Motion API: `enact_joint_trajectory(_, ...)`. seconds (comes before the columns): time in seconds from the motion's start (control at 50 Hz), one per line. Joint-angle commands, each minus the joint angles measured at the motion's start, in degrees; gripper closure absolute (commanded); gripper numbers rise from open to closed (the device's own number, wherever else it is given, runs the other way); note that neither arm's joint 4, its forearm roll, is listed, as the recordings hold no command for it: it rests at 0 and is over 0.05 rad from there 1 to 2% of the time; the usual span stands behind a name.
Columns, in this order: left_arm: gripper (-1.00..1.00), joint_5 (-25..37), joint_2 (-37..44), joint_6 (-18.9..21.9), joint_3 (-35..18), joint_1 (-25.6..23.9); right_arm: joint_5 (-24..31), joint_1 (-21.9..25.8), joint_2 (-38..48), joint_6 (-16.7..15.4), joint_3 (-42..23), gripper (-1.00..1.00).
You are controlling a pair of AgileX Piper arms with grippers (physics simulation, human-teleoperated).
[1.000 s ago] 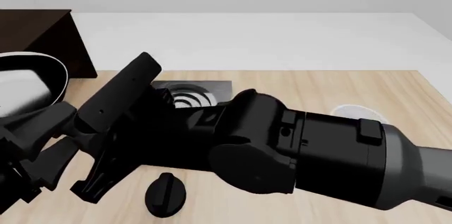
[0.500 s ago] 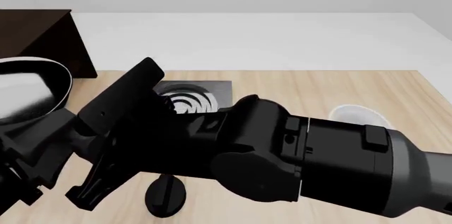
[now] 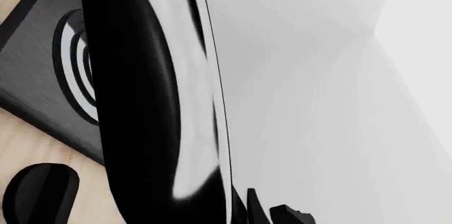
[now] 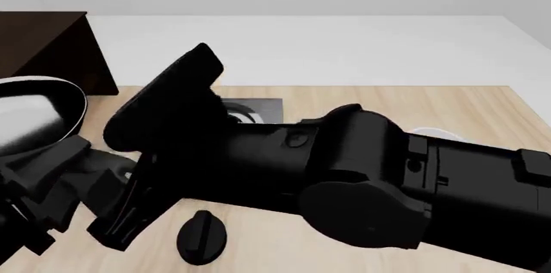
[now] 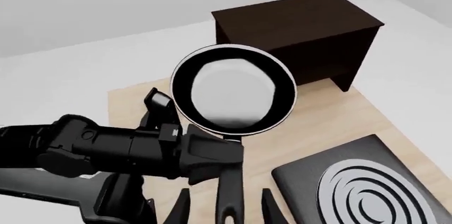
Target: Put the frying pan on the cabinet shelf.
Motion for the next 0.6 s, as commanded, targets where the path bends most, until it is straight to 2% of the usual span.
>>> enact_joint_trajectory(0.02,1.00,-0.44,-0.19,1.79,-1.14,0.71,-0.52,-1.04,-4.37,0.29,2.29,-1.00)
enact_joint_trajectory(0.18,1.00,-0.29,-0.27,2.26,-1.39,0.75,0.57,-1.95,-9.09,1.25,4.31,-1.00)
enact_joint_trajectory(0.2,1.00,-0.23,-0.24,2.33,-1.43,0.80,0.44,-2.78,-10.48,1.38,4.90,-1.00)
enact_joint_trajectory(0.24,1.00,-0.56,-0.26,2.43,-1.01,0.89,-1.20,-6.00,-14.66,5.55,7.46,-1.00)
enact_joint_trajectory(0.3,1.00,0.15,-0.27,3.23,-1.73,0.78,-1.86,-7.74,-18.08,5.22,10.67,-1.00)
enact_joint_trajectory(0.34,1.00,0.31,-0.37,3.12,-1.91,0.68,-2.49,-10.85,-22.23,6.30,14.09,-1.00)
enact_joint_trajectory(0.4,1.00,0.57,-0.50,3.19,-2.06,0.77,-1.81,-14.56,-27.90,4.84,17.52,-1.00)
enact_joint_trajectory(0.48,1.00,0.65,-0.51,3.38,-2.17,0.68,-0.21,-19.45,-36.66,8.48,23.49,-1.00)
enact_joint_trajectory(0.58,1.00,0.42,-0.23,3.51,-2.22,0.34,2.79,-23.12,-45.91,10.65,29.48,-1.00)
enact_joint_trajectory(0.6,1.00,0.21,-0.23,3.50,-1.93,0.29,3.82,-25.01,-49.28,11.71,31.52,-1.00)
